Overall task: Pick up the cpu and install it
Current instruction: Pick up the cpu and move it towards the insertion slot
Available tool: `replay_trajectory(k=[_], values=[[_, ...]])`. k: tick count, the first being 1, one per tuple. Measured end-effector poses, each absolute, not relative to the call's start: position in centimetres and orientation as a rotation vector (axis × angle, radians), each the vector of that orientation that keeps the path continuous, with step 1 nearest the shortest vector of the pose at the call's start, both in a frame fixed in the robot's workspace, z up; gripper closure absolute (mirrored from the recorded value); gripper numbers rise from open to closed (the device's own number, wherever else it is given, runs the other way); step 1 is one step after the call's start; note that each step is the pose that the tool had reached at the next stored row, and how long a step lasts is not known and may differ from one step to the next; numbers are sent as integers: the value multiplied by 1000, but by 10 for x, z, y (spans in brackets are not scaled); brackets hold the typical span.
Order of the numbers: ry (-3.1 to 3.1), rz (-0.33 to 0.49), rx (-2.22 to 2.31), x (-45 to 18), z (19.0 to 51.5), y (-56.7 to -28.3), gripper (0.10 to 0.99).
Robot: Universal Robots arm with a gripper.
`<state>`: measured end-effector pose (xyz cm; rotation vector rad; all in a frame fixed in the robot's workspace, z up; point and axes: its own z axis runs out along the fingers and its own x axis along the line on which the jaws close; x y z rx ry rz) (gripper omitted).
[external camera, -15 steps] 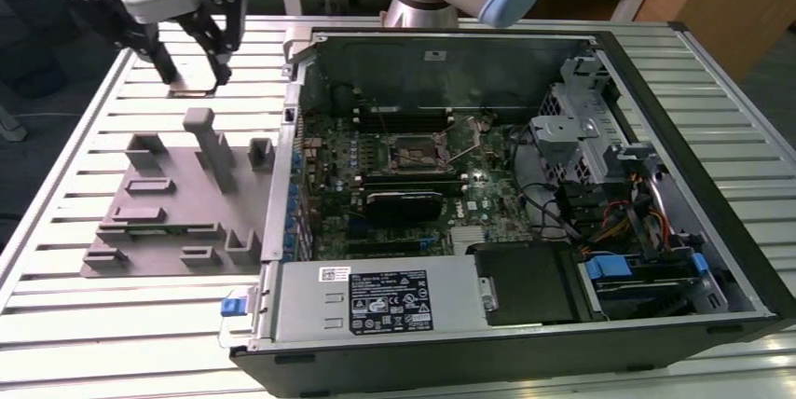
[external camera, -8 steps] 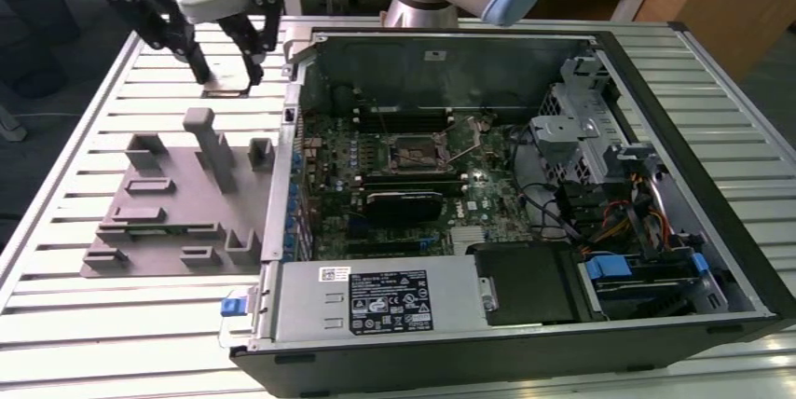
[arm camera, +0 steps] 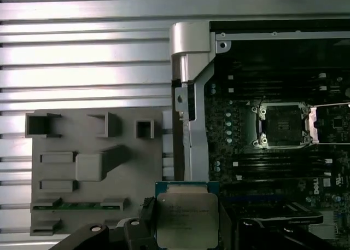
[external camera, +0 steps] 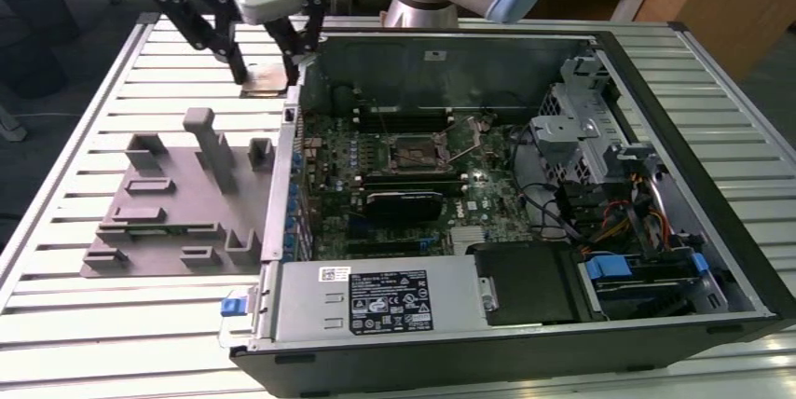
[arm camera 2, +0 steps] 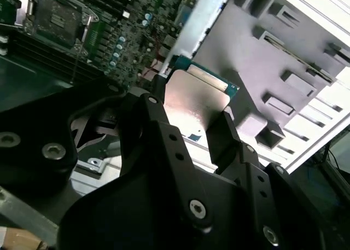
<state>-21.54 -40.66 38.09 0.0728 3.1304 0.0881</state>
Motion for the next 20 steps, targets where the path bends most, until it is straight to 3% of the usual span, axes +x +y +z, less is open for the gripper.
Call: replay_trajectory(k=[20], values=[[3137,88,73,-127,372,-407,545]])
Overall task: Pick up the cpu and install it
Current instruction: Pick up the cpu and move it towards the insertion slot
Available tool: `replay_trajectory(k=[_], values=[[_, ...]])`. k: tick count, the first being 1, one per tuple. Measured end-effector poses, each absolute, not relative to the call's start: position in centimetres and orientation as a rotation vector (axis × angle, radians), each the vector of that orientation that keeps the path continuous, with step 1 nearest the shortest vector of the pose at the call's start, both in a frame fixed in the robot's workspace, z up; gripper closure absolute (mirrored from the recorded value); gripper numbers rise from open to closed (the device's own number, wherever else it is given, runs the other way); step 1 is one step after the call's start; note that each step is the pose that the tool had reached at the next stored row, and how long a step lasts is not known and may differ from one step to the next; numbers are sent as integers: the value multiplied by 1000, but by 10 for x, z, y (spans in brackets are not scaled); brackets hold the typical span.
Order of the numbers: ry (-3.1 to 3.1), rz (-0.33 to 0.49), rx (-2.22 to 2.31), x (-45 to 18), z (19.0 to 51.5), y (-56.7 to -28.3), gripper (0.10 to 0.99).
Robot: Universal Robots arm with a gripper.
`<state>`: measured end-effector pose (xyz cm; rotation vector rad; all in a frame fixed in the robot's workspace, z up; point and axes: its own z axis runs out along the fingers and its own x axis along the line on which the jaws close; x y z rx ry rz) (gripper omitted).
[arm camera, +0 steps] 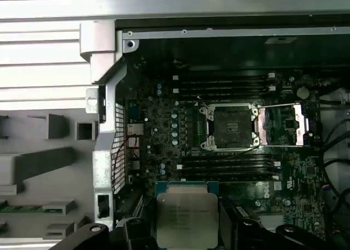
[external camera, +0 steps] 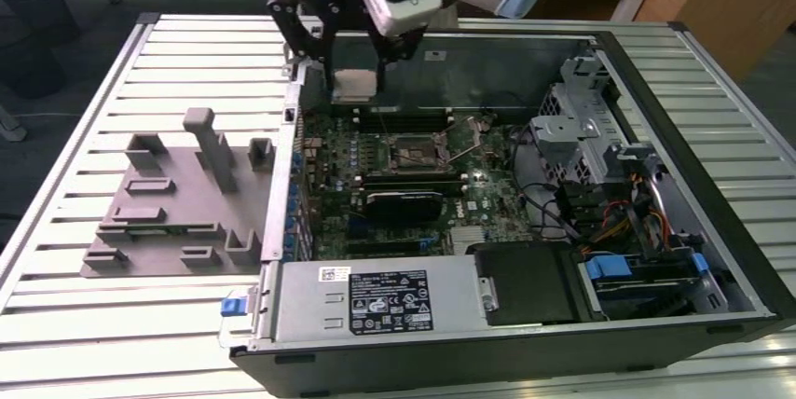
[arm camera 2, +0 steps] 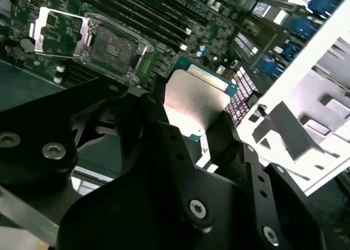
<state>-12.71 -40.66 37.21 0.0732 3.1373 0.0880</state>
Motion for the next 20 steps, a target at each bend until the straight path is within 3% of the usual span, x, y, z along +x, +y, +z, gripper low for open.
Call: replay_trajectory(k=[20], values=[[3138,88,73,-87,329,-407,545]])
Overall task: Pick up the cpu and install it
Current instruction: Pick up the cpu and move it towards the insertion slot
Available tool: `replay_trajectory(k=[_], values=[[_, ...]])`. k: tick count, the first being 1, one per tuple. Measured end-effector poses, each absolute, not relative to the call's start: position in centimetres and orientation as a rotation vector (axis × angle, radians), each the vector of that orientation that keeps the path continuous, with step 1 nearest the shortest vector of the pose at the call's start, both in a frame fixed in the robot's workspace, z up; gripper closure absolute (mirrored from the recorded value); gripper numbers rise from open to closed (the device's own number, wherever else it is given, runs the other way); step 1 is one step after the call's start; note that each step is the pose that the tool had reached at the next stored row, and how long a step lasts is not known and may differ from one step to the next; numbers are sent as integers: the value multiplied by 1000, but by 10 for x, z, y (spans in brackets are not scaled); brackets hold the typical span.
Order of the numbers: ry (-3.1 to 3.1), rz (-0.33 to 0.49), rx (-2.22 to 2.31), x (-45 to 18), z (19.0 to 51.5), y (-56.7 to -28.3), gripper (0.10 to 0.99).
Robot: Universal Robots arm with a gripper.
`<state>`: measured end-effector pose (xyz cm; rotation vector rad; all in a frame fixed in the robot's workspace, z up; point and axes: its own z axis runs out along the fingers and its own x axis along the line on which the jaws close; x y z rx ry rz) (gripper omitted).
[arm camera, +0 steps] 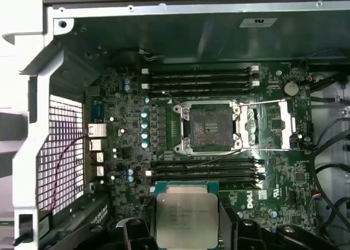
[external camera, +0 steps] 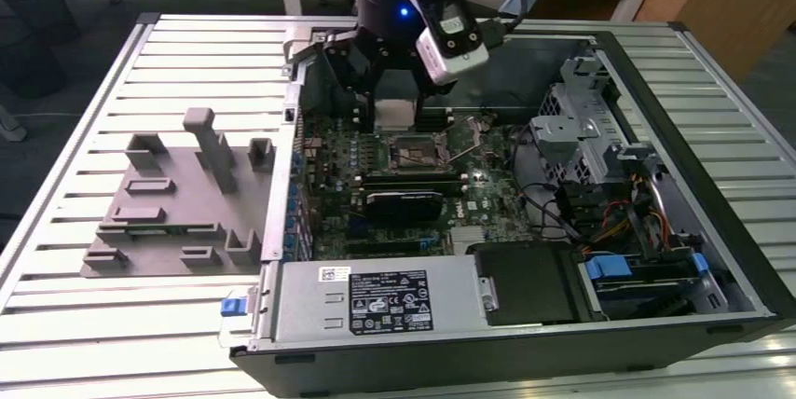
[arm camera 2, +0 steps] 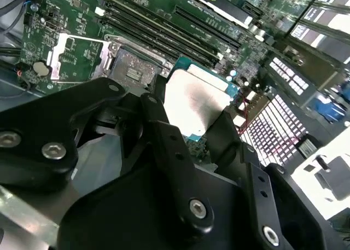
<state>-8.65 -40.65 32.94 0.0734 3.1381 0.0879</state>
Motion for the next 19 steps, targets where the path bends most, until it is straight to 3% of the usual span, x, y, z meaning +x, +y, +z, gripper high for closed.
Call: replay_trajectory(k=[19], values=[[3138,88,74,-62,303,-396,545]])
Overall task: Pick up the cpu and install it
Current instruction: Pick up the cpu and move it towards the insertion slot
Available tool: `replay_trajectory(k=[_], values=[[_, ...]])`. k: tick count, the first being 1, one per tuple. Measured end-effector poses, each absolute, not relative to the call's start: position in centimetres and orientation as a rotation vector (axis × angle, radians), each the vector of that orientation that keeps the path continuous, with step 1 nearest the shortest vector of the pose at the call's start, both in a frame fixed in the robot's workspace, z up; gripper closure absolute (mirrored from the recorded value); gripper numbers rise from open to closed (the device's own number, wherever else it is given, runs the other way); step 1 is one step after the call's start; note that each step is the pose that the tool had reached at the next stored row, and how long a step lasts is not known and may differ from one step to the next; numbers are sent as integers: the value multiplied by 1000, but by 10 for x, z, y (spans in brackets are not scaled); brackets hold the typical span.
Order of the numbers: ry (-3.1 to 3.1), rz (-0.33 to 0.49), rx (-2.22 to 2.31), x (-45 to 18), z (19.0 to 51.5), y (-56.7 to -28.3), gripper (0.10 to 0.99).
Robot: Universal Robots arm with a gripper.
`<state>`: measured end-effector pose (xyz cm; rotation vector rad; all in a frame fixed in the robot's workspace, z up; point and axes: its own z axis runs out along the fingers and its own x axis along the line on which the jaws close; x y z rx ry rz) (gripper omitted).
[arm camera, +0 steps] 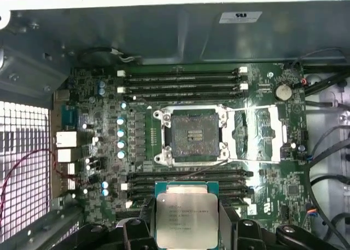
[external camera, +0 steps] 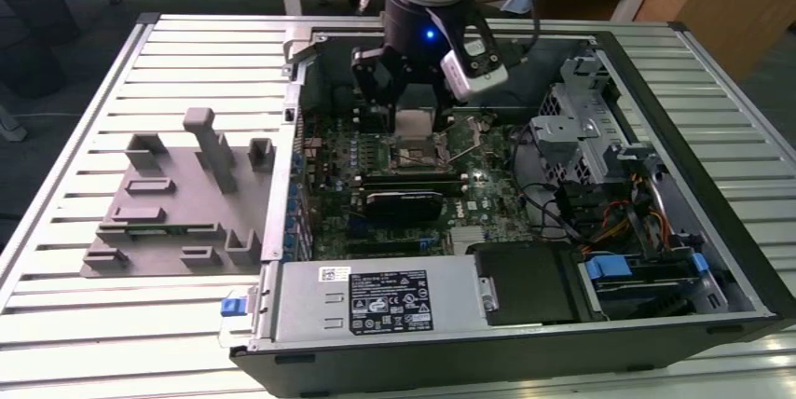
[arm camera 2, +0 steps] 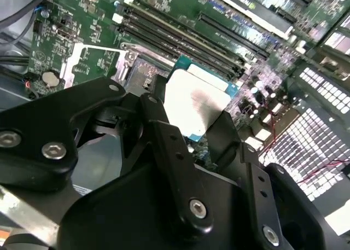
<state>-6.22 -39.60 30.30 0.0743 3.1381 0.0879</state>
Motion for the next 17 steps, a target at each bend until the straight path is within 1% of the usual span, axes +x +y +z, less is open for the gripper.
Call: replay_trajectory(k=[17], values=[[3138,87,72,-56,288,-367,545]])
